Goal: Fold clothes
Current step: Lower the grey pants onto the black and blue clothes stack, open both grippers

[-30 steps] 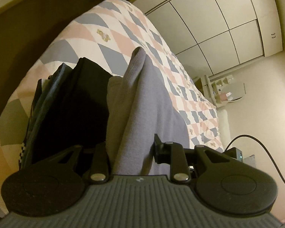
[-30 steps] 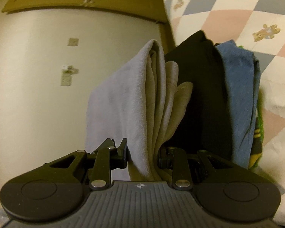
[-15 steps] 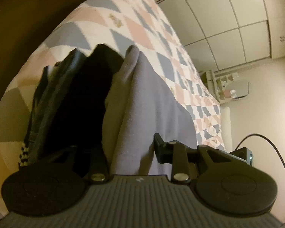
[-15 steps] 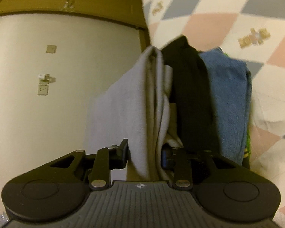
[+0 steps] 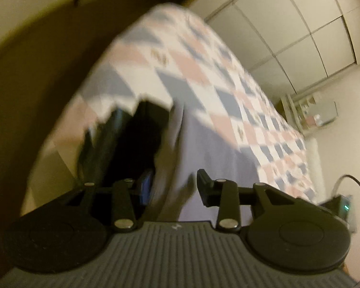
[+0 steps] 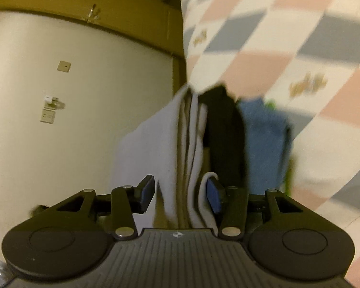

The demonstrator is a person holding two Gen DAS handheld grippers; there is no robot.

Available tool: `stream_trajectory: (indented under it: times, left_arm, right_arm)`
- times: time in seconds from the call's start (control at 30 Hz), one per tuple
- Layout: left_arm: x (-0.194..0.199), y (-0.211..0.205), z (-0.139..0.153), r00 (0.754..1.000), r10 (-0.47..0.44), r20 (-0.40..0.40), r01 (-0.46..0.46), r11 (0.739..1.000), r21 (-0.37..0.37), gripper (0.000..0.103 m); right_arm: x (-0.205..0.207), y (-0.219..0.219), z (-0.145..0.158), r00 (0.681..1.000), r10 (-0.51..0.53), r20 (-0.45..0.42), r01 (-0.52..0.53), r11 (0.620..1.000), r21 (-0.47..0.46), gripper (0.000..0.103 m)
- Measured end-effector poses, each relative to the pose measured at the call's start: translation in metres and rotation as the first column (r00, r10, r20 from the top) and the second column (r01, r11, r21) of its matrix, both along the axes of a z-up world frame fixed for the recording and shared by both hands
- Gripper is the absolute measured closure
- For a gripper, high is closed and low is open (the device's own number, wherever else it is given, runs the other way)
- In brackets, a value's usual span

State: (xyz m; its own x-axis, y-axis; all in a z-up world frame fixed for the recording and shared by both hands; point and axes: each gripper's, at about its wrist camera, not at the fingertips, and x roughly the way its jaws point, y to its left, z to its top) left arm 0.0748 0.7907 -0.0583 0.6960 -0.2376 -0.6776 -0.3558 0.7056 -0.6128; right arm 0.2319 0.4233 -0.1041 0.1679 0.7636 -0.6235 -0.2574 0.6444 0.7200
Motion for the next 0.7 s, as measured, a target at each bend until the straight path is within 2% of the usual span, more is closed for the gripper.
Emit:
stream_trajectory:
  times: [0.1,0.17,0.23,0.3,0.4,0.5,0.57,0.7]
  left_arm:
    - [0.006,-0.006,0.02,0.998,-0.012,0.054,0.008,0.998,0.068,0.073]
    - [0.02,-0.016,0.023,0.995,-0.073,0.064,0.066,0.992,0.103,0.074]
    - [0.037,-0.023,0.015,0.993,-0.112,0.043,0.107,0.987,0.12,0.078]
    - [0.053,-0.023,0.002,0.993,-0.115,0.03,0.111,0.987,0.115,0.079]
    - [0.071,-0.014,-0.02,0.996,-0.086,0.023,0.083,0.99,0.114,0.08]
    - [0.081,-0.008,-0.041,0.997,-0.082,0.012,0.079,0.988,0.135,0.086]
    - [0.084,-0.005,-0.048,0.997,-0.081,0.012,0.079,0.989,0.127,0.086]
    - [0.069,-0.006,-0.032,0.996,-0.078,0.037,0.071,0.986,0.151,0.089]
  right_arm:
    - [-0.002,-0.006,0.01,0.997,-0.014,0.082,0.017,0.999,-0.045,0.052]
    - [-0.001,0.006,0.014,0.988,0.021,0.155,-0.011,0.998,-0.067,0.058]
    - [-0.001,0.019,0.018,0.972,0.058,0.226,-0.039,0.995,-0.091,0.068]
    - [0.0,0.031,0.022,0.951,0.096,0.295,-0.064,0.991,-0.116,0.073]
    - [0.001,0.05,0.028,0.906,0.154,0.394,-0.099,0.982,-0.158,0.074]
    - [0.007,0.06,0.009,0.893,0.188,0.41,-0.106,0.971,-0.215,0.074]
    - [0.01,0.066,-0.006,0.89,0.206,0.407,-0.107,0.962,-0.252,0.074]
    - [0.014,0.058,-0.017,0.912,0.165,0.377,-0.081,0.97,-0.228,0.072]
